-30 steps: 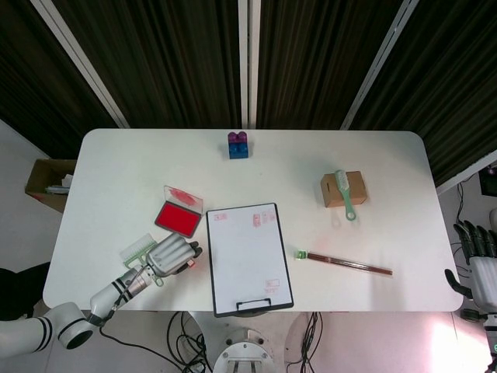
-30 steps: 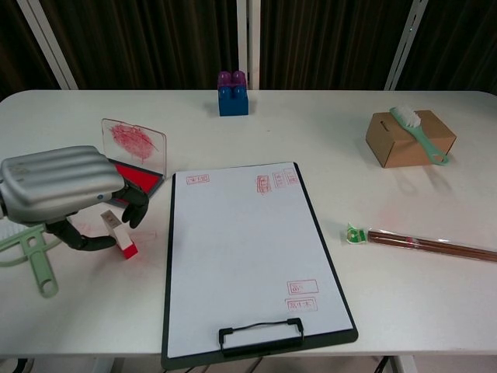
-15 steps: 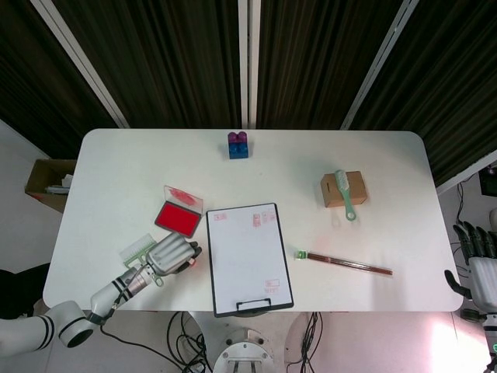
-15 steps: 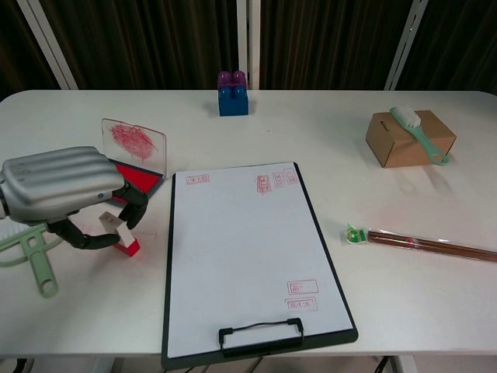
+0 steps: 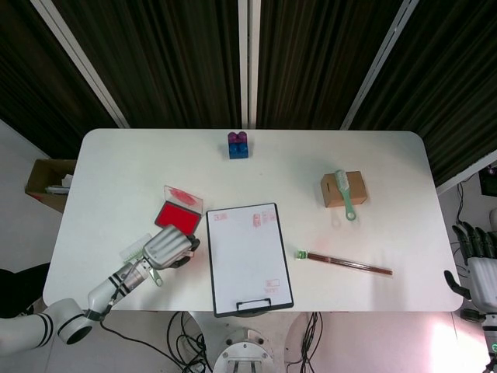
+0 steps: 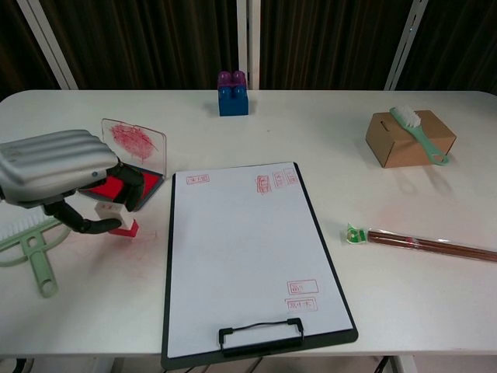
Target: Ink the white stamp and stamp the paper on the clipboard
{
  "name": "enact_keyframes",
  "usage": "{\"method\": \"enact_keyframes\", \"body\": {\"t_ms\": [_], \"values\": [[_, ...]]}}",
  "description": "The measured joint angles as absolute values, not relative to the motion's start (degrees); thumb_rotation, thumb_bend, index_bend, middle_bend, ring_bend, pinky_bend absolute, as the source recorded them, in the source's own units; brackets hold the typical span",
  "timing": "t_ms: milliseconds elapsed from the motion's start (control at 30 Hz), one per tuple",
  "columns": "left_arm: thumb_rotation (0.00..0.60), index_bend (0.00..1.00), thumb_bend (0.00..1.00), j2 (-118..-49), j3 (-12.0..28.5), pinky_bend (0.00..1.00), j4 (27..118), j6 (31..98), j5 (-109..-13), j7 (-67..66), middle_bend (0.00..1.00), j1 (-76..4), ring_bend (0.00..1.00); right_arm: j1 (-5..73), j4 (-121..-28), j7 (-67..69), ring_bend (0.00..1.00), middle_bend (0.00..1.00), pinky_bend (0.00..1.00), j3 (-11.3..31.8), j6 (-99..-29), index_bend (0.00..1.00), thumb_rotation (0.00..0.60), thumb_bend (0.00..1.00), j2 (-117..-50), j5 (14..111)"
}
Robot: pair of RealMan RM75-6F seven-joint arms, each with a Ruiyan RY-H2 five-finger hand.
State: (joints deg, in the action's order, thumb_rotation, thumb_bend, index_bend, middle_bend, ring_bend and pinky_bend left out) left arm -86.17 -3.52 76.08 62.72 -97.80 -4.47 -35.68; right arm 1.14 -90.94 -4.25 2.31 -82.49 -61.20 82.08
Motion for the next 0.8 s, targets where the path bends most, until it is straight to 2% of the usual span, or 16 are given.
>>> {"method": "enact_keyframes", "body": {"t_ms": [333,567,800], "values": [[0.6,0.61,0.42,-86.22,0.72,0.98,72.15,63.97,-95.29,7.32,0.61,-37.79,1.0,1.21,-91.2,-4.78,0.0,0.0,0.0,2.16,-82.22,0.0,0.6,0.23,-61.25,82.09],[0.6,0.61,0.43,-91.75,2.61,0.98,60.83,61.21,-93.06,15.63,0.62,-40.83,1.0,0.9,-92.42,-5.78,0.0,0.0,0.0,2.3,-82.97,0.0,0.6,0.23,-60.52,81.91],[0.6,0.61,0.43,-96.88,2.66,0.98,51.53,58.24,-91.68,20.56,0.62,-42.9,1.0,0.69,-93.58,-6.87,0.0,0.0,0.0,2.36,-83.24,0.0,0.6,0.23,-59.87,81.57]]}}
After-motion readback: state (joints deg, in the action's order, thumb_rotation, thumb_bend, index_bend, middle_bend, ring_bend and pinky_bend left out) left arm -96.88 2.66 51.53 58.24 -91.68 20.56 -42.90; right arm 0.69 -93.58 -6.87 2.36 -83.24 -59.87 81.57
